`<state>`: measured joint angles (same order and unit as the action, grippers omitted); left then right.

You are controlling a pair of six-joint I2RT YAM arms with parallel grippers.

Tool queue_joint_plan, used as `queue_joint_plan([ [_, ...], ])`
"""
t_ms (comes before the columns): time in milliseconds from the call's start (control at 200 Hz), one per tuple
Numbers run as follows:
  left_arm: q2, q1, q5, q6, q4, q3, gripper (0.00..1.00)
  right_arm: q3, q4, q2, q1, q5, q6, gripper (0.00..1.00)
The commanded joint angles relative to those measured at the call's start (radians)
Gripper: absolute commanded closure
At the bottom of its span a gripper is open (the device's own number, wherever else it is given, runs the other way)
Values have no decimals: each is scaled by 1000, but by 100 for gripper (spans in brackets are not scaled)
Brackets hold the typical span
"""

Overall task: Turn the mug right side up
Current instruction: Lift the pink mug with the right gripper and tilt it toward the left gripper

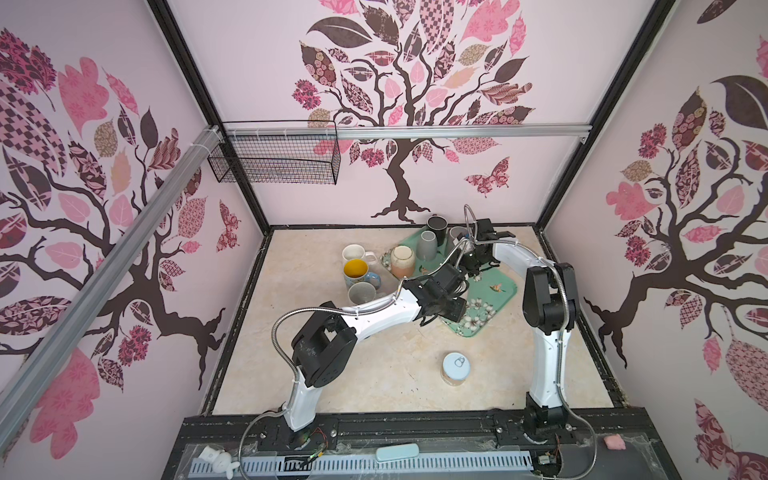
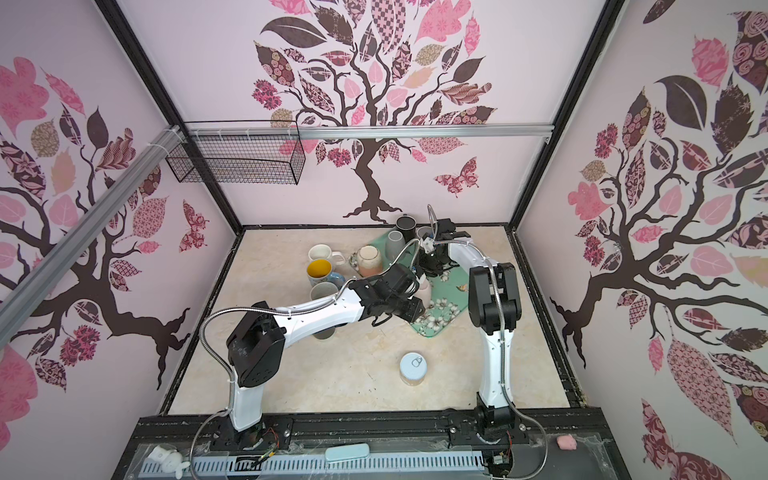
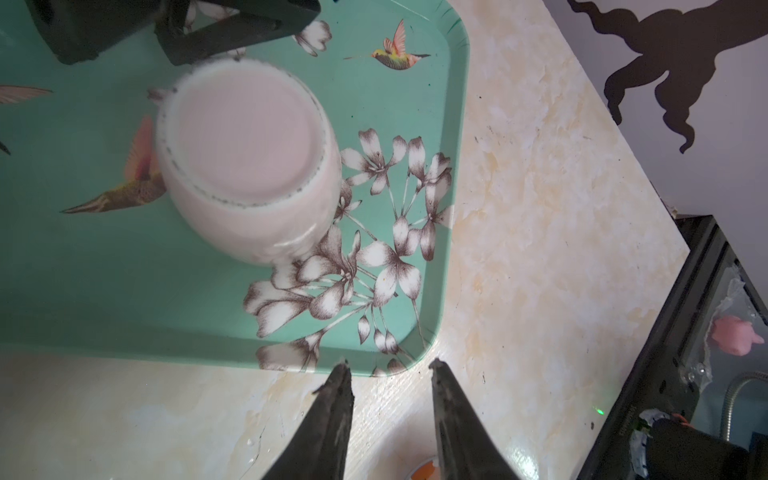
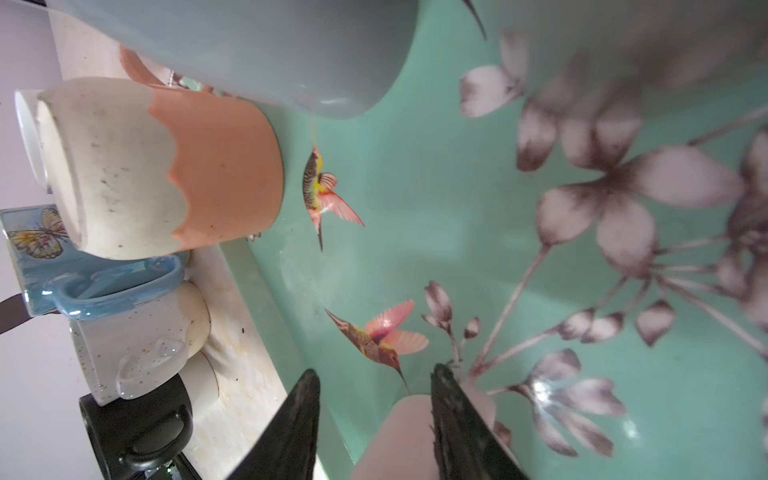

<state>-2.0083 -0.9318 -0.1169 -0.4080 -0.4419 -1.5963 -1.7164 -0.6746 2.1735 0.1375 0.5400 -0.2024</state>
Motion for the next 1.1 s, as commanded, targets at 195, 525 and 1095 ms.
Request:
queue_joint_plan([
  [195,-61,75,-12,-73,6,-83,65,127,-46,-106,-30,-77,0,54],
  [525,-66,121,-4,-81,21,-77,65,246,28,-208,-32,-74,-49,54],
  [1095,-79,145,11,-66,10,-138,65,448,96,-378,-31,-108,-111,56],
])
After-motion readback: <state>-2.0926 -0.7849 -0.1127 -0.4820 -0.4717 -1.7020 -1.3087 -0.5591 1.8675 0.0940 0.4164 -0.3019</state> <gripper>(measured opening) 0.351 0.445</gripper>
